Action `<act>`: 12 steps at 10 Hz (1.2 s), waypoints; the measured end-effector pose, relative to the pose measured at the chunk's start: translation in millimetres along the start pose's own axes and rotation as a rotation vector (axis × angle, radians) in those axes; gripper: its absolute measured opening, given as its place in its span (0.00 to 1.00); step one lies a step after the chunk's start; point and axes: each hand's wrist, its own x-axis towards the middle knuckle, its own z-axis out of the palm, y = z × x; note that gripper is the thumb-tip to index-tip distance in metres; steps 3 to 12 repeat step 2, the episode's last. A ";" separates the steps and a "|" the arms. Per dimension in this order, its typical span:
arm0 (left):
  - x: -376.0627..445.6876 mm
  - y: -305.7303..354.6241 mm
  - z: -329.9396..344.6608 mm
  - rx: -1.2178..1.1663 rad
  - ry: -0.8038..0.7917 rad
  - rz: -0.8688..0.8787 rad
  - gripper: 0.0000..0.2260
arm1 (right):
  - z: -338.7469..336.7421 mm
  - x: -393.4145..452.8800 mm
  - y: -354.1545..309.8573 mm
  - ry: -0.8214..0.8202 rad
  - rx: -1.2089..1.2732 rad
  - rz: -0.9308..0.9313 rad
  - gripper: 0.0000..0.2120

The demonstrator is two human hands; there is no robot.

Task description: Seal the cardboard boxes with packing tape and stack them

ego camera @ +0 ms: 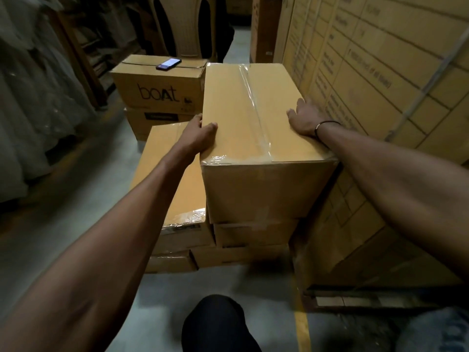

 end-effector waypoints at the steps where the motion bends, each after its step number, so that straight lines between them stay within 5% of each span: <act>1: -10.6 5.8 -1.9 0.148 0.067 -0.011 0.24 | -7.7 -11.2 -14.9 0.013 -0.101 -0.122 0.25; 2: -33.8 10.3 -1.8 0.243 0.246 0.049 0.23 | -10.5 -30.7 -43.1 0.070 0.011 -0.247 0.25; 12: -33.8 10.3 -1.8 0.243 0.246 0.049 0.23 | -10.5 -30.7 -43.1 0.070 0.011 -0.247 0.25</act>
